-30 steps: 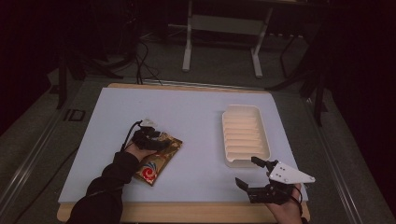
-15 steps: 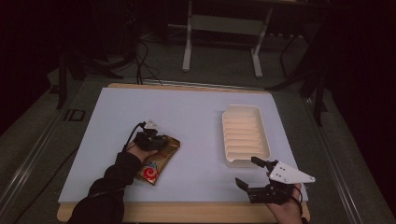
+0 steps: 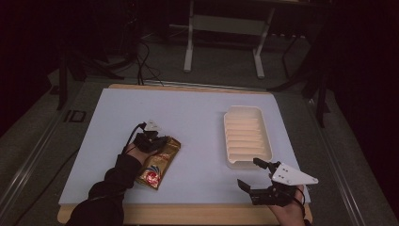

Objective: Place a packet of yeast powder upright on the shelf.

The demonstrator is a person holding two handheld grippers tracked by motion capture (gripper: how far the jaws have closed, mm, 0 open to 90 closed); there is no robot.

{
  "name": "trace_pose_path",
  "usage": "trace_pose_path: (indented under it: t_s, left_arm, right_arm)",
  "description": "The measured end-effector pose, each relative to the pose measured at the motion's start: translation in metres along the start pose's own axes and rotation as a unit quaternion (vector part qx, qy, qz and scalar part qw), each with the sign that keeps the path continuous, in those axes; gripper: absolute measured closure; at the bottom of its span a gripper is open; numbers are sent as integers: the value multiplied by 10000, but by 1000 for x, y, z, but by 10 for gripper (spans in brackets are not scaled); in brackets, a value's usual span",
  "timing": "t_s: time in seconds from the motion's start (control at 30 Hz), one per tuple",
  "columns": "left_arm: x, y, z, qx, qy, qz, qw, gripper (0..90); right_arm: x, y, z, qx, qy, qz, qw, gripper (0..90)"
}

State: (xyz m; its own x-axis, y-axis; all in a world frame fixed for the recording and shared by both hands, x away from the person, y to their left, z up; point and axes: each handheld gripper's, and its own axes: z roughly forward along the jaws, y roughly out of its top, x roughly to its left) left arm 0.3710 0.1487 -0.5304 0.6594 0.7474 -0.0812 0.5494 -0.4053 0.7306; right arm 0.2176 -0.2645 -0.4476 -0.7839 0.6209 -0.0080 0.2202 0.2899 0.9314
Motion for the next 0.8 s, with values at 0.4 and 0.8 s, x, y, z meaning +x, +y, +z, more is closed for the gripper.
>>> trace_pose_path:
  t_s: [0.4, 0.8]
  left_arm:
    - [-12, 10, -23, -272, -37, -43, 9996, 891]
    - [-30, 20, -53, -649, -189, 123, 9976, 891]
  right_arm:
    - [-1, 1, -2, -59, -19, 39, 10000, 131]
    - [0, 5, -5, -146, -101, 79, 9998, 125]
